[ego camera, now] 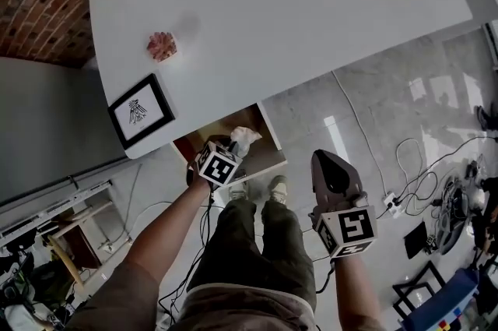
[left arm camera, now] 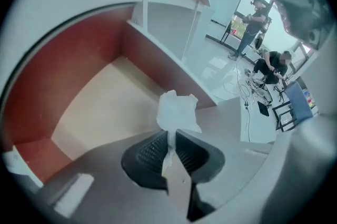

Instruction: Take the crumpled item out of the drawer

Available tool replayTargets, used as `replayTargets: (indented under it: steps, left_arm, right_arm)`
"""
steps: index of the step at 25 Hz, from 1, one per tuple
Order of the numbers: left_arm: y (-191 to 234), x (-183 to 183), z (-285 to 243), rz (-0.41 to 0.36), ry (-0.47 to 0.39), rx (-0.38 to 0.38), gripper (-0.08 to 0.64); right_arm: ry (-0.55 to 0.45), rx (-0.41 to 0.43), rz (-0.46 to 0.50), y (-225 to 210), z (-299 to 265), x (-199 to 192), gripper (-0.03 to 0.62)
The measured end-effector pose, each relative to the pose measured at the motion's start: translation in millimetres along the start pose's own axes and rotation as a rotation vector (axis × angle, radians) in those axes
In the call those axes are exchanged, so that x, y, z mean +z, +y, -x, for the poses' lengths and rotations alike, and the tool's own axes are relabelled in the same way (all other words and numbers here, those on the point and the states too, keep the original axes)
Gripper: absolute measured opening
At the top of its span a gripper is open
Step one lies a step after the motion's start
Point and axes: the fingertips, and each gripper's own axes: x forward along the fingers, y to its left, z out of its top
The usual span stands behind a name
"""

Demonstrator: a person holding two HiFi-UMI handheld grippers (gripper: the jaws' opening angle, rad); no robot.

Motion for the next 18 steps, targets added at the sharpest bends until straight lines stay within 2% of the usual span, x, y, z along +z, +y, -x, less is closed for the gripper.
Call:
replayTargets:
  steps: [7,18]
  left_arm:
    - [-35.5,29.0,91.2,-0.019,-0.104,-0.042,0.049]
    - [-42.9,111.3,272.6,-0.003,-0.424,-0.020,0.049]
  right_arm:
    - [-0.024,-0.014,0.020,19.2,46.5,50.7,0.028]
    - [-0.178,-0.015,0.090,61.6,114.3,161.0,0.028]
